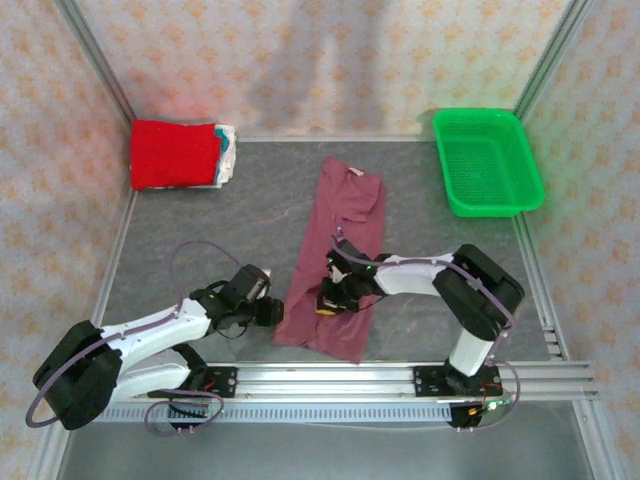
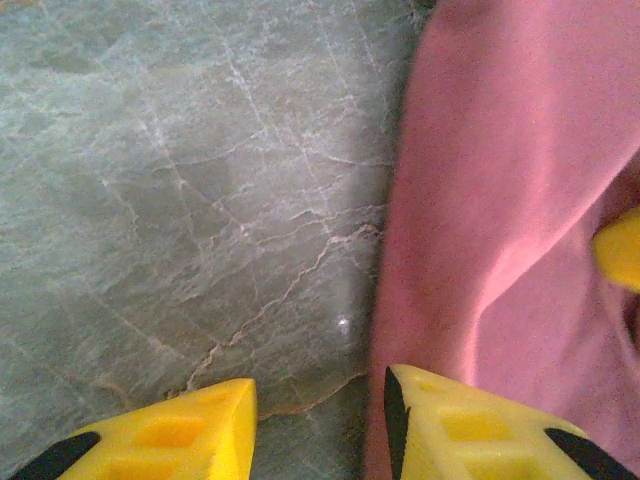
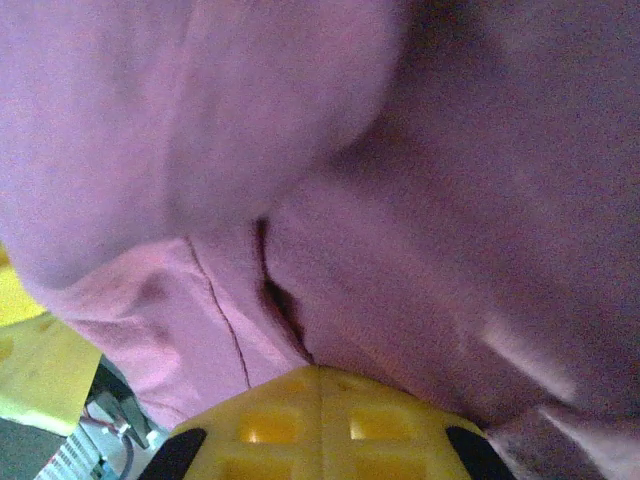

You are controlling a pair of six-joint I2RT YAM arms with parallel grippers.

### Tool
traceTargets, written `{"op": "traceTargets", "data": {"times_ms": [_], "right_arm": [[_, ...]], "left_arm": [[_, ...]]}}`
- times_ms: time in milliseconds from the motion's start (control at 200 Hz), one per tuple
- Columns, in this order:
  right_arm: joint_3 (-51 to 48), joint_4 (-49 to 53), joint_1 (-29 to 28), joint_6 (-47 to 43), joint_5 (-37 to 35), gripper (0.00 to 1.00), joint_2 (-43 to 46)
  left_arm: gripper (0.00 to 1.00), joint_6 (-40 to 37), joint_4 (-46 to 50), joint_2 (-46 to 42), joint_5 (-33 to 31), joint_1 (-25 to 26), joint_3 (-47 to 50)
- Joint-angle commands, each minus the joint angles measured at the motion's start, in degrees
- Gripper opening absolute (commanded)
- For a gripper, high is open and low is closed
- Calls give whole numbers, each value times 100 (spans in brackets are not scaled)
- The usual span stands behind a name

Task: Fold and stack the t-shirts

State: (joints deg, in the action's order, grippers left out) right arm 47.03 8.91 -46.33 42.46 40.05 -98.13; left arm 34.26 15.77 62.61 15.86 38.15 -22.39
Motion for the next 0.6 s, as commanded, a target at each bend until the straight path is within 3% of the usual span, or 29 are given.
{"op": "traceTargets", "data": {"times_ms": [0, 205, 305, 395, 495, 596], "right_arm": [[-211, 1002, 300, -476, -793, 0, 105], [-119, 1348, 581, -894, -810, 0, 69], [51, 1938, 623, -1289, -1206, 0, 90], [124, 2129, 680, -1517, -788, 0, 133], [281, 2307, 616, -1642, -563, 27, 587], [593, 2531, 751, -1644, -561, 37, 1381]], "left_arm": [[39, -24, 56, -60, -179, 26, -67], [39, -20, 114, -89, -220, 26, -168], [39, -40, 206, -161, -305, 26, -260], [39, -42, 270, -279, -361, 26, -351], [40, -135, 278, -505, -564, 26, -610], [49, -332, 307, -482, -868, 8, -1239]]}}
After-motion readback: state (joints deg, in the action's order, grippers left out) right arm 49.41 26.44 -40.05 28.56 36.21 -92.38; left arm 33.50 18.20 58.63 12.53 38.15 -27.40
